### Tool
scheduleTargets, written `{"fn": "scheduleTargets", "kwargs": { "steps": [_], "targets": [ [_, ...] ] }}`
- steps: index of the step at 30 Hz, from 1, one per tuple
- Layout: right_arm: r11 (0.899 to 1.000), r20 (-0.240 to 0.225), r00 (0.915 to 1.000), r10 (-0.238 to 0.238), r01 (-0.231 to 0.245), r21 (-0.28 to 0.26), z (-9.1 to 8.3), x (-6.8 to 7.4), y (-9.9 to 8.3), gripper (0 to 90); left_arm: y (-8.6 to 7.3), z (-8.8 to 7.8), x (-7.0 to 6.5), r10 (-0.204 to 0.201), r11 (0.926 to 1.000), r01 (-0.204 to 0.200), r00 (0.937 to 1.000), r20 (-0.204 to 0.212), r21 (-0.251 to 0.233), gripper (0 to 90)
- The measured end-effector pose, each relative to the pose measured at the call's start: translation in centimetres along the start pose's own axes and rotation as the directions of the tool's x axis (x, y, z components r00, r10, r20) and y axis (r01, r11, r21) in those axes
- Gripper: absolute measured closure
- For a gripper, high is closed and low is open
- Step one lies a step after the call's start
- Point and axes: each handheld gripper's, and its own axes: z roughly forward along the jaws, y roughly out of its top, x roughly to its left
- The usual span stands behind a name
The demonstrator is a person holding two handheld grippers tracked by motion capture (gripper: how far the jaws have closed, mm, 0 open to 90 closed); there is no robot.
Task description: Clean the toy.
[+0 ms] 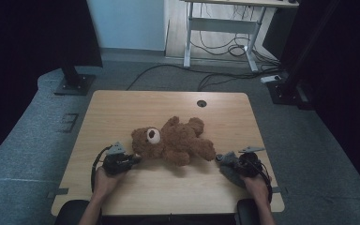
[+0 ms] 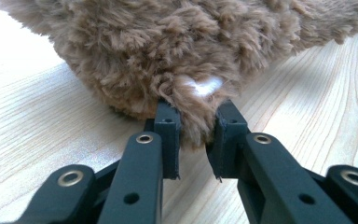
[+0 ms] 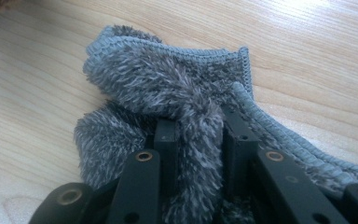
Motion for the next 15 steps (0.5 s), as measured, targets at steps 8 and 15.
{"fn": "scheduleTargets", "kwargs": {
  "steps": [8, 15],
  "targets": [
    [0.999, 0.009, 0.9995, -0.029, 0.029, 0.015, -0.6, 0.5, 0.7, 45.5, 0.1, -0.1, 0.0, 0.003, 1.0, -0.003, 0.9999, -0.015, -0.005, 68.2],
    [0.995, -0.015, 0.9958, -0.09, 0.09, -0.042, -3.2, 1.7, 2.7, 30.8, 0.1, -0.7, 0.0, 0.002, 0.9996, -0.003, 0.9996, -0.029, -0.029, 52.6]
  ]
}}
